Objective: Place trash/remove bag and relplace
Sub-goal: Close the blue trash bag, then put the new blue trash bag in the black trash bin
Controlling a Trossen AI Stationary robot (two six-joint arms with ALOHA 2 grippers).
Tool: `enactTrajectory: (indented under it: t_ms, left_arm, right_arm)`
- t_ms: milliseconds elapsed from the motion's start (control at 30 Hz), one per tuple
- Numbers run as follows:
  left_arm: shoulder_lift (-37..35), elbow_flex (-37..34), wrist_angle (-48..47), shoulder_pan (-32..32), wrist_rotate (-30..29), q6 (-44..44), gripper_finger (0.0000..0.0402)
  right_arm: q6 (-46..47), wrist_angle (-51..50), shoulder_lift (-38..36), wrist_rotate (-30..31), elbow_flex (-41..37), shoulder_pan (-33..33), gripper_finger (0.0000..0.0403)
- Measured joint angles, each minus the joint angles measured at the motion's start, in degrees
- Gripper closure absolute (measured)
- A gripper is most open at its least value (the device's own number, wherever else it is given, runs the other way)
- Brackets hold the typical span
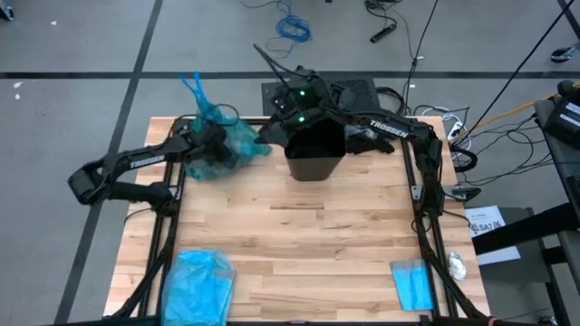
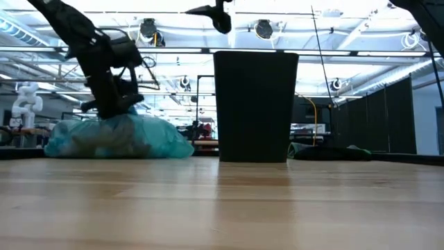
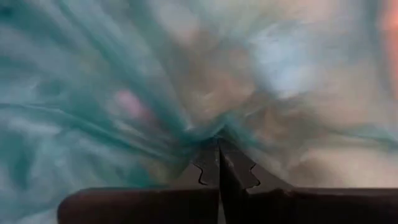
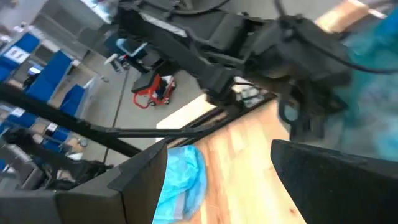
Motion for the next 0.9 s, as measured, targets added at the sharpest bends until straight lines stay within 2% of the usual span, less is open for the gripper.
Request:
enactTrajectory:
  t_ms: [67, 133, 333, 533, 600, 767, 833, 900]
  left_arm:
    - [-1.9, 1.4, 0.3, -0.4, 3.4, 1.0, 0.0402]
    - [-5.7, 3.5, -0.5, -0.9, 4.4, 2.7, 0.0402]
    - [-16.7, 9.6, -4.8, -1.8, 1.5, 6.0, 0.0401]
    - [-24.0, 12.1, -17.4, -2.3, 1.5, 5.3, 0.0402]
    - [-25.7, 12.2, -22.3, -3.3, 4.8, 3.6, 0.0402]
    - [-31.7, 12.2, -35.2, -10.3, 19.0, -3.4, 0.0402]
    - [-34.7, 12.2, -36.6, -15.2, 21.5, -8.8, 0.0402]
    - [-38.3, 12.2, -35.9, -20.3, 21.0, -14.7, 0.0402]
  right_arm:
    - [-0.1, 0.0, -0.5, 0.1, -0.1, 0.7, 0.0122]
    - [-0.2, 0.8, -1.4, 1.1, -0.1, 1.6, 0.0122]
    - [-0.6, 0.9, -4.5, 3.6, 0.0, 4.3, 0.0122]
    - [-1.9, -1.5, -6.9, 8.4, 0.0, 8.4, 0.0122]
    - [-2.2, -3.9, -7.4, 10.5, 0.0, 10.2, 0.0122]
    - [-3.1, -11.9, -7.7, 17.2, 0.0, 16.1, 0.0122]
    - [-3.8, -13.8, -7.8, 21.5, 0.0, 19.4, 0.0122]
    - [-4.6, -14.7, -7.8, 25.9, -0.4, 22.4, 0.0126]
